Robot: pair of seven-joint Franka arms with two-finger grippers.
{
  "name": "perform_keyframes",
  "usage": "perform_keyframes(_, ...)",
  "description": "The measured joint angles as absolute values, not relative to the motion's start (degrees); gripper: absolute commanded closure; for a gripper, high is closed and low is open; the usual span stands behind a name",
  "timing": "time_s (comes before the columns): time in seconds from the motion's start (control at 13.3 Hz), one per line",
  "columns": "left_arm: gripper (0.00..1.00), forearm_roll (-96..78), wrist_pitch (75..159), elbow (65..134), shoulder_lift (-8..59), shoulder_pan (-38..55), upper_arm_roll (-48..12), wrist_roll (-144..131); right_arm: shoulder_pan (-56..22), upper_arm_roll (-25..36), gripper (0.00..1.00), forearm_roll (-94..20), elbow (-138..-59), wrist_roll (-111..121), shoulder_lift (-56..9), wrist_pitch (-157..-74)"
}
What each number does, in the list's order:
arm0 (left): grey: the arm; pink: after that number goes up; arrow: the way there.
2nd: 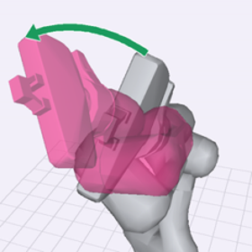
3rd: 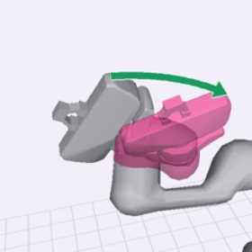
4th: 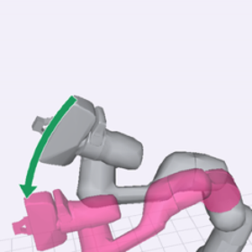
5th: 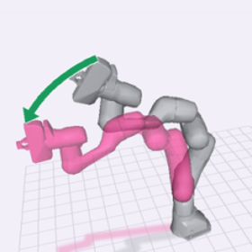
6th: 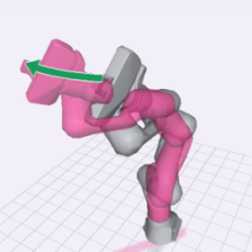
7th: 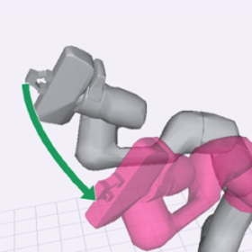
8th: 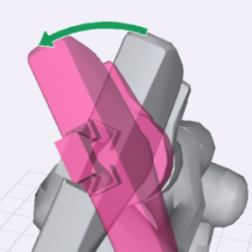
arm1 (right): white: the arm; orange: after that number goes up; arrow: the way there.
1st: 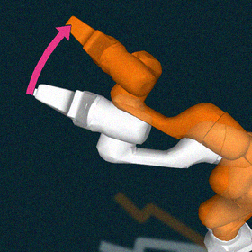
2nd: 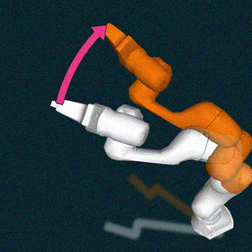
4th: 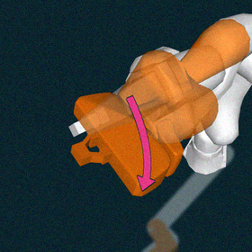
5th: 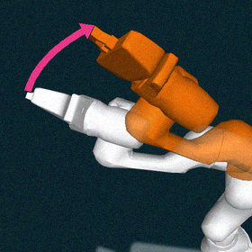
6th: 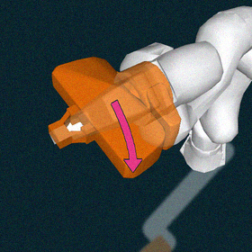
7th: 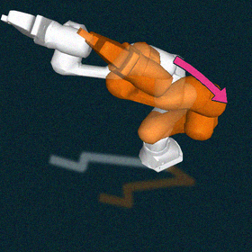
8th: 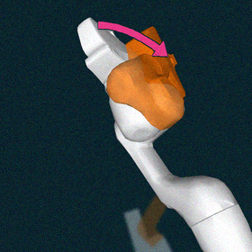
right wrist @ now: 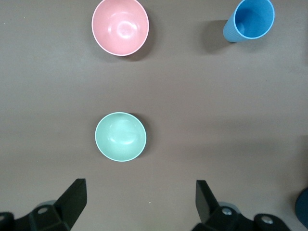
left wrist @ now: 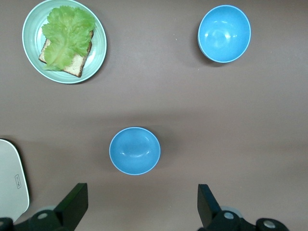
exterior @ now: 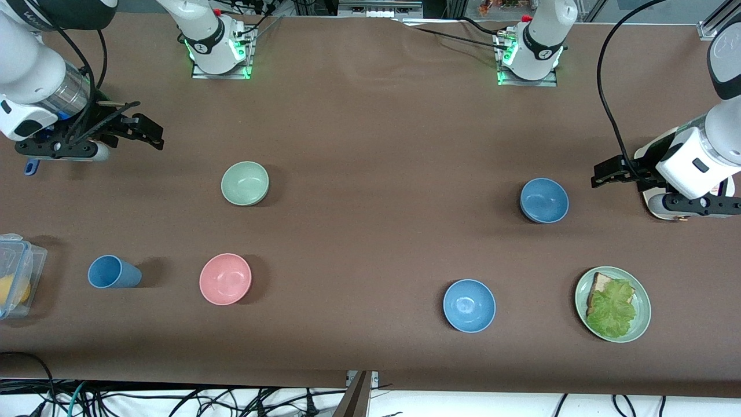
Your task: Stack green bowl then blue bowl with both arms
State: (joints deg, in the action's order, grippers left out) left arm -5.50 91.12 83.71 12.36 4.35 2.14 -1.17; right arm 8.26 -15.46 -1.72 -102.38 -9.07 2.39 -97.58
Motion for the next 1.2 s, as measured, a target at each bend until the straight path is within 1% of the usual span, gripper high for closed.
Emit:
perform_keyframes(0.23,0.0,-5.5,91.1,83.7,12.6,4.2,2.3,-1.2,8.3,-15.6,0.0,-1.7,-102.4,-9.0,2.4,-95.8)
perform_keyframes(1.2,0.0,-5.5,91.1,83.7,12.7,4.0,2.3,-1.2,8.3,-15.8,0.0,-1.7,-102.4,-8.9,2.2,-95.6)
